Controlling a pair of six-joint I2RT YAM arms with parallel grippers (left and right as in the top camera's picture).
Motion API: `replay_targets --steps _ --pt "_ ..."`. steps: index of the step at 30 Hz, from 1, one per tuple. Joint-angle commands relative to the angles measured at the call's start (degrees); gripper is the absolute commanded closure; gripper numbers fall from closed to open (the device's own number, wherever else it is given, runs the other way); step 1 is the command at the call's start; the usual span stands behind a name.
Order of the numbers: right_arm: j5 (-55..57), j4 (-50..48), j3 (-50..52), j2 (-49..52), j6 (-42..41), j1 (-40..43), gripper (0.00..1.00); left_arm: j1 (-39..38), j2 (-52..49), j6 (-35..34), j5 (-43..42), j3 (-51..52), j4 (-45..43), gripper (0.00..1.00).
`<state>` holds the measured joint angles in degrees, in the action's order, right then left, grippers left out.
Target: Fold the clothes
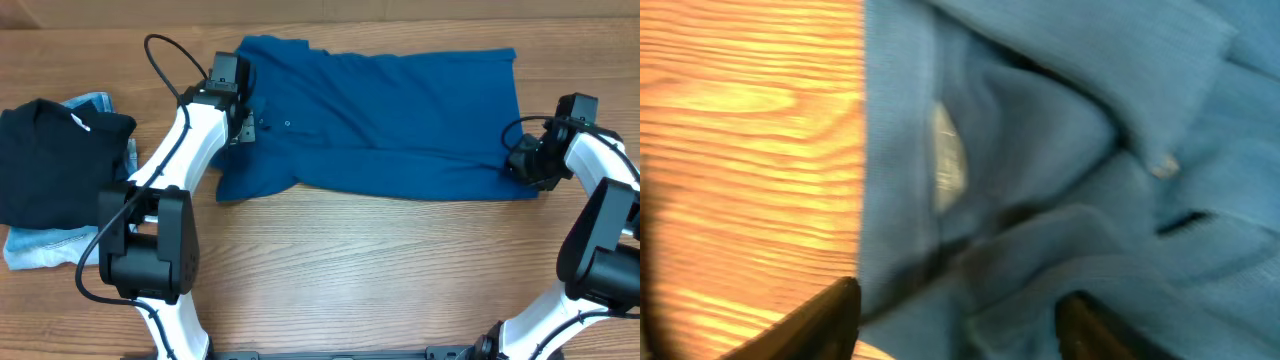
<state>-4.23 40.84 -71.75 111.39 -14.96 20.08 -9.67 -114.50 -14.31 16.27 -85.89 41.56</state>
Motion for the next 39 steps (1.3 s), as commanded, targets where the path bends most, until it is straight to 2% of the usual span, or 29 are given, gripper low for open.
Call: replay_targets --steps 1,6,7,9,10,13,14,17,19,23,27,28,30,31,34,35,39 --pt "0.7 0.6 -0.8 -2.1 0.0 -0.1 0.54 0.0 0.2 1.2 8.8 -1.2 -0.4 0.31" --pt "0.7 8.5 -4.9 -11.1 0.2 -0.1 0.52 -0.1 4.7 2.1 11.4 -5.5 2.0 0.3" --pt "0.7 9.7 -4.9 -12.8 0.2 -0.1 0.51 -0.1 5.7 2.1 12.9 -5.7 2.9 0.23" --pt "0.7 12.2 -4.9 -14.5 0.4 -0.1 0.5 -0.1 6.9 1.5 12.6 -5.7 5.2 0.21" --pt "0.7 13.7 -4.9 -14.5 0.4 -0.1 0.5 -0.1 7.0 0.6 9.3 -5.7 7.9 0.3" --pt "0.7 16.0 -4.8 -14.5 0.4 -0.1 0.5 -0.2 6.9 1.2 -14.0 -4.2 11.7 0.81" --pt "0.7 16.6 -4.8 -14.5 0.4 -0.1 0.5 -0.2 6.8 1.7 -17.5 -3.0 10.1 0.94" --pt "0.7 17.5 -4.8 -14.5 0.4 -0.1 0.5 -0.6 6.8 2.3 -18.9 1.9 3.7 0.96" --pt "0.7 17.7 -4.8 -14.5 0.4 -0.1 0.5 -0.6 6.7 2.8 -17.4 5.9 -1.6 0.95" --pt "0.7 17.7 -4.8 -14.5 0.4 -0.1 0.5 -0.4 5.3 2.8 -10.8 12.0 -12.1 0.87" --pt "0.7 17.9 -4.8 -14.5 0.4 -0.1 0.49 0.3 1.7 2.7 -9.4 12.8 -14.3 0.74" --pt "0.7 17.9 -4.8 -14.5 0.4 -0.1 0.49 1.2 1.7 2.7 -9.4 12.8 -13.9 0.58" --pt "0.7 17.9 -4.8 -14.5 0.4 -0.1 0.49 2.2 1.7 2.7 -9.4 12.8 -12.4 0.36" --pt "0.7 17.9 -4.8 -14.5 0.4 -0.1 0.5 2.6 1.7 2.7 -9.4 12.8 -10.9 0.3" --pt "-1.6 17.9 -4.8 -14.5 2.6 -0.2 0.5 2.6 1.7 2.7 -9.9 12.8 -7.0 0.27" --pt "-3.8 17.9 -4.8 -14.3 4.8 -0.2 0.51 2.6 1.7 2.7 -11.0 12.8 -6.1 0.27" --pt "-4.0 16.5 -4.2 -11.1 5.2 -0.2 0.55 2.5 1.7 2.4 -17.5 12.8 -4.4 0.26"
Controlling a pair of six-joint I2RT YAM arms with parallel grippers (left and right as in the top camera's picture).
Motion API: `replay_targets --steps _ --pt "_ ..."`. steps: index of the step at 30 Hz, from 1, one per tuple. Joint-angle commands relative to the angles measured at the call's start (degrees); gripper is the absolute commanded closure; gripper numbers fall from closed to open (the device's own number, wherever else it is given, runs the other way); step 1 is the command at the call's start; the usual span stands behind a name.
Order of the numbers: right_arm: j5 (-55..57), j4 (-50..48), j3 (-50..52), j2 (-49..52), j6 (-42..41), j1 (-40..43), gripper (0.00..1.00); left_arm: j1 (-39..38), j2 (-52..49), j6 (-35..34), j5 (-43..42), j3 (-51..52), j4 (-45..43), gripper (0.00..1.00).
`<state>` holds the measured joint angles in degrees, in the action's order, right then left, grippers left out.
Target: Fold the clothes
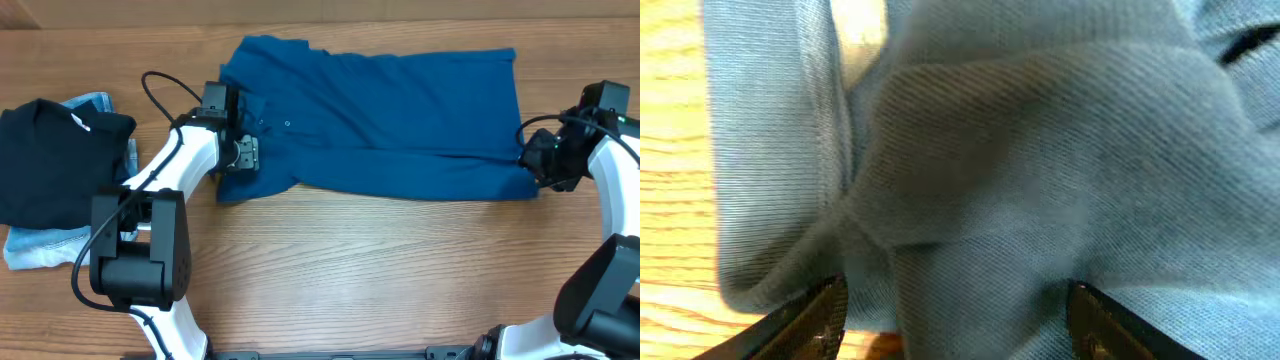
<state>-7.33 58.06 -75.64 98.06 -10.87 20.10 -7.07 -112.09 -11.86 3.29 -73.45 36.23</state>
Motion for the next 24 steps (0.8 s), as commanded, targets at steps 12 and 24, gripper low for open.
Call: replay_targets --steps 12,24 --pt "-1.7 -5.1 0.0 21.2 2.4 -0.2 0.51 -0.1 -0.7 -0.1 -1.2 3.7 1.2 0.17" --pt "4.2 8.7 0.7 21.9 -0.7 -0.2 0.51 2.3 -0.7 -2.3 7.0 12.6 1.9 0.23"
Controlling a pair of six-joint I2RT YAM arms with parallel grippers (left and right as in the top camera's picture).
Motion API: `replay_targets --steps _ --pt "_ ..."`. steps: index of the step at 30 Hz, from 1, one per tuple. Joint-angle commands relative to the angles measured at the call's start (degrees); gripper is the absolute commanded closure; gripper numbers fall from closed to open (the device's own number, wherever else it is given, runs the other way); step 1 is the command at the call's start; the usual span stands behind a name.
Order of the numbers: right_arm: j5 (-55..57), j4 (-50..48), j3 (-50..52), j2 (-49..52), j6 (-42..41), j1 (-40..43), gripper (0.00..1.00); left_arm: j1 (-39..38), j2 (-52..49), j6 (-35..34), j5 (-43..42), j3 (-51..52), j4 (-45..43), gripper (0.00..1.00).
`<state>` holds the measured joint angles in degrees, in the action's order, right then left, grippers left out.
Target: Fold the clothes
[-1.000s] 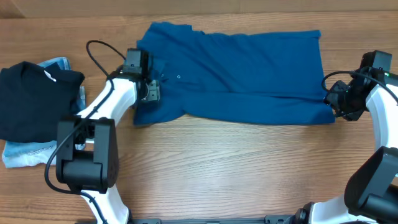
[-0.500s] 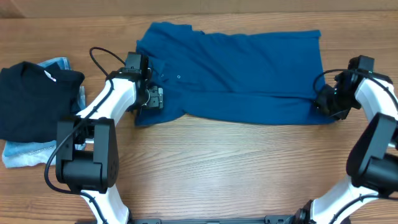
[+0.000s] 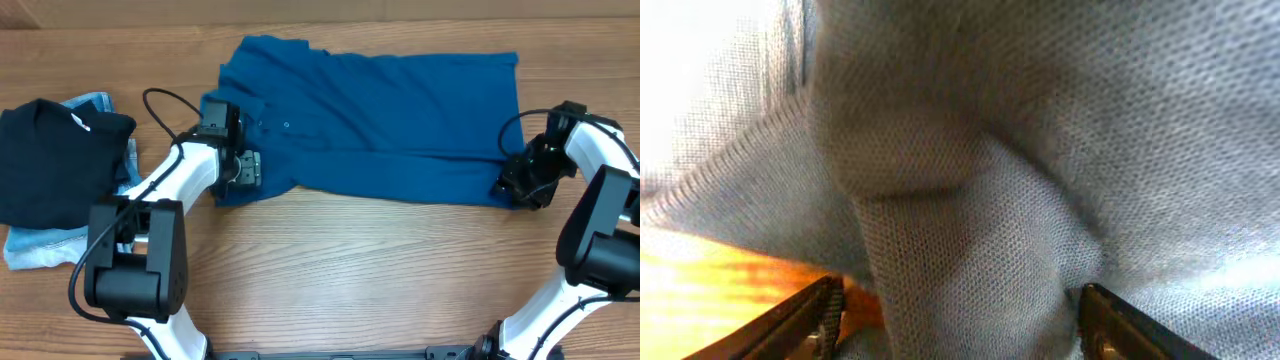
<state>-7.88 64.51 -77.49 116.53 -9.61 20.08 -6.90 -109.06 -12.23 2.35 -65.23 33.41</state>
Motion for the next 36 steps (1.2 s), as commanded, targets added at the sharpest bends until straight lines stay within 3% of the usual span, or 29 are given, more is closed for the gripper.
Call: replay_targets --steps 1,2,3,4,5,6,7,18,23,32,36 --pt "6.2 3.2 2.6 3.4 -2.6 -0.1 0.51 2.9 -3.8 -3.7 8.4 4.4 6.2 0.24" --pt "7.1 3.8 2.6 3.4 -2.6 -0.1 0.51 3.7 -3.8 -4.8 8.3 4.4 7.9 0.25" --pt "8.0 4.5 2.6 3.4 -2.6 -0.1 0.51 4.8 -3.8 -5.1 8.2 4.4 10.3 0.36" --pt "8.1 4.8 2.6 3.4 -2.6 -0.1 0.51 5.8 -3.8 -5.1 9.1 4.4 12.5 0.58" --pt "8.3 5.3 2.6 3.4 -2.7 -0.1 0.51 6.6 -3.8 -5.1 10.5 4.4 13.6 0.66" --pt "8.5 6.1 2.6 3.4 -2.6 -0.1 0.51 8.1 -3.8 -5.1 11.9 4.4 14.4 0.6" --pt "8.5 6.9 2.6 3.4 -2.6 -0.1 0.51 9.4 -3.8 -5.2 11.9 4.4 14.5 0.49" --pt "9.8 10.2 3.2 3.4 -4.2 -0.1 0.51 11.6 -3.8 -5.1 7.6 4.4 14.8 0.48" --pt "9.1 9.3 3.9 3.0 -5.5 -0.2 0.55 11.0 -3.8 -4.9 5.1 4.4 14.5 0.39" --pt "8.8 6.1 -1.9 -18.6 -5.1 -0.2 0.55 6.9 -3.6 -4.1 3.2 1.7 12.7 0.34" --pt "2.2 0.3 -0.9 -18.6 0.5 -0.8 0.55 6.9 -3.5 -4.1 2.0 0.8 12.8 0.34"
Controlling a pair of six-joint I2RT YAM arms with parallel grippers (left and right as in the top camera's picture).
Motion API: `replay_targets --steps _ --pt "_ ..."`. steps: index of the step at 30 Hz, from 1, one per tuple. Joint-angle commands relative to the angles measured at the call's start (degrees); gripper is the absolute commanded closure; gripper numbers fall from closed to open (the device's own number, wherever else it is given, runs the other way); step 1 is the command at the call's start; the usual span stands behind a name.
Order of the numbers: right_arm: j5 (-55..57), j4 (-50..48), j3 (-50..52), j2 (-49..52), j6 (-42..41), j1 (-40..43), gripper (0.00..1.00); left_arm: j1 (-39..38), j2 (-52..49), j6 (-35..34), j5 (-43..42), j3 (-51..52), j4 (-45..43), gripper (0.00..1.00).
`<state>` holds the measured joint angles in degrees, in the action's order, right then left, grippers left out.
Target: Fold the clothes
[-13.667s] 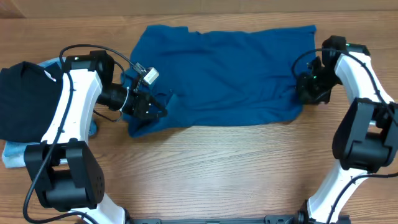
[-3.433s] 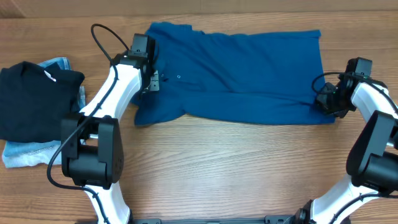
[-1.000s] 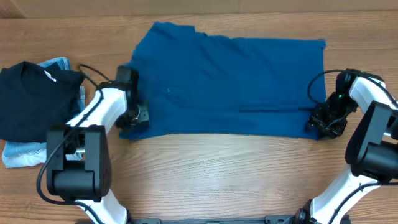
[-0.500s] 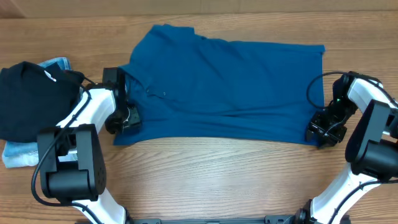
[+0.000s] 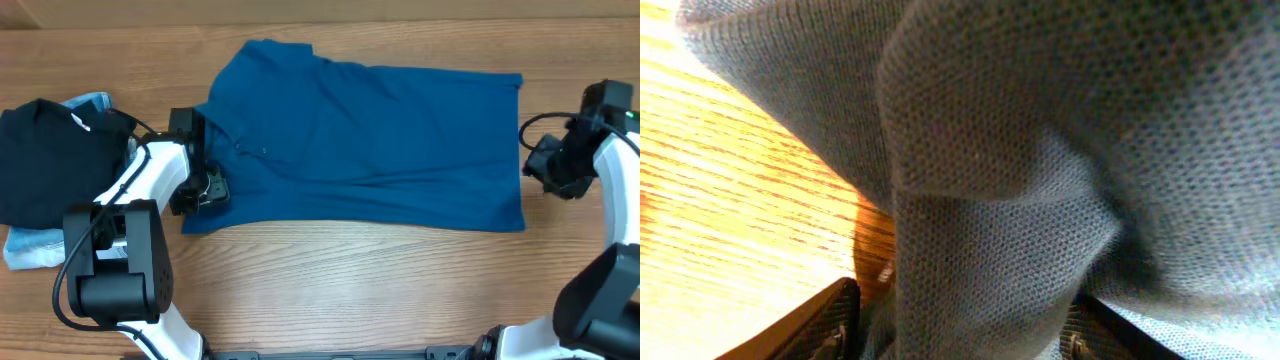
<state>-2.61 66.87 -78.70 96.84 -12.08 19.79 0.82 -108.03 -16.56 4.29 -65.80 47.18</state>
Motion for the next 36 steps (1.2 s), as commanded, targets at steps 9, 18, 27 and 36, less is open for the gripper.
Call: replay_targets --steps 9,18,27,36 --pt "-4.1 -11.8 1.9 13.0 6.5 -7.8 0.7 -0.9 5.0 1.8 -3.9 0.5 -3.7 0.23" --pt "7.7 -5.0 1.9 21.8 1.6 -7.2 0.7 -0.8 5.8 2.9 -5.4 0.4 -3.5 0.06" --pt "9.0 2.6 1.9 21.9 -0.2 -4.9 0.65 -0.8 5.8 3.7 -5.4 0.4 -3.4 0.08" --pt "7.9 1.9 1.9 21.9 -0.2 -4.9 0.64 -0.9 5.8 7.0 -5.4 0.4 -13.9 0.0"
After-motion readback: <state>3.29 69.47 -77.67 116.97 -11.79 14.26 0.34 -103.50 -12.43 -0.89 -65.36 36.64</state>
